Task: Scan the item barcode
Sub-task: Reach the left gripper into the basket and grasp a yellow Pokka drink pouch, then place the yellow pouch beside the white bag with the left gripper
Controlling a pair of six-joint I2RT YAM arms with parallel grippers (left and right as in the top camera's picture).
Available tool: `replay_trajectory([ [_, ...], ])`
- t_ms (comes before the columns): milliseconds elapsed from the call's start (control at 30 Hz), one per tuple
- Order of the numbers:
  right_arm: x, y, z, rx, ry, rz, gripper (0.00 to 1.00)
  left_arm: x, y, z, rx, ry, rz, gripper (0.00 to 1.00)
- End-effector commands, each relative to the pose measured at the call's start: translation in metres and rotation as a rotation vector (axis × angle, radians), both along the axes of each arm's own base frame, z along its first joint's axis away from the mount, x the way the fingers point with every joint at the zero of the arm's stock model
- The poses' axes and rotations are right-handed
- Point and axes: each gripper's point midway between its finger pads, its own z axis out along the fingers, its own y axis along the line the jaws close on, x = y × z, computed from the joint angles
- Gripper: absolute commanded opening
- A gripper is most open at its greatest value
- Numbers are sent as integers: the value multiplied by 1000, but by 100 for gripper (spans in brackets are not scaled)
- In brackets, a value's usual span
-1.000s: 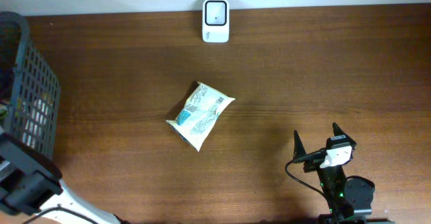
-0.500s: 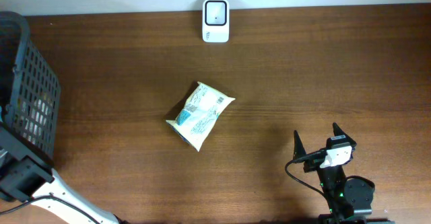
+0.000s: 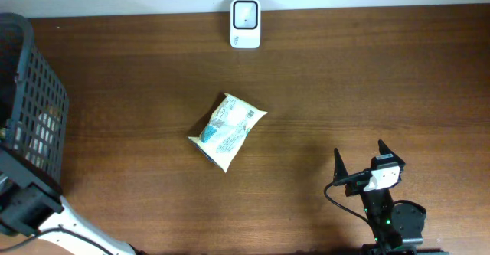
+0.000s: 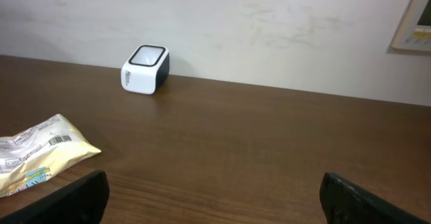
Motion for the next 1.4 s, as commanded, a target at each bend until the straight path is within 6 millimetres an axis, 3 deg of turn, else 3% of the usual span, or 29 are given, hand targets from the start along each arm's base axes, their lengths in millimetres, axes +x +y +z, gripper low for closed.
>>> replay_trajectory([
  [0, 0, -1, -3, -6, 2, -2, 99, -5, -7, 129, 152, -185, -14, 4],
  [33, 0, -1, -3, -6, 2, -2, 99, -6, -22, 174, 181, -273, -58, 4],
  [67, 0, -1, -3, -6, 2, -2, 99, -7, -30, 195, 196, -315, -79, 4],
  [100, 0, -1, -3, -6, 2, -2, 99, -10, -47, 231, 217, -390, -128, 4],
  [200, 0, -1, -3, -6, 2, -2, 99, -12, -106, 300, 206, -571, -322, 5],
  [267, 0, -1, -3, -6, 2, -2, 99, -14, -147, 327, 171, -647, -448, 9],
  [333, 0, -1, -3, -6, 2, -2, 99, -18, -213, 352, 114, -707, -607, 12],
  [367, 0, -1, -3, -6, 2, -2, 99, -17, -239, 351, 76, -699, -653, 13],
  [433, 0, -1, -3, -6, 2, -2, 99, -12, -264, 344, 26, -679, -701, 13],
  [533, 0, -1, -3, -6, 2, -2, 99, 7, -344, 288, -189, -517, -860, 14],
  [600, 0, -1, -3, -6, 2, -2, 99, 18, -379, 241, -218, -350, -961, 14],
  [800, 0, -1, -3, -6, 2, -2, 99, 31, -429, 107, -237, 85, -1042, 13],
  [867, 0, -1, -3, -6, 2, -2, 99, 40, -449, 65, -226, 191, -1171, 14],
  [967, 0, -1, -3, -6, 2, -2, 99, 56, -470, 21, -208, 272, -1297, 15],
  [1167, 0, -1, -3, -6, 2, -1, 99, 66, -477, -57, -253, 396, -1307, 15],
  [1233, 0, -1, -3, -6, 2, -1, 99, 58, -484, -67, -300, 419, -1321, 14],
  [1367, 0, -1, -3, -6, 2, -2, 99, 41, -528, -65, -494, 376, -1314, 13],
])
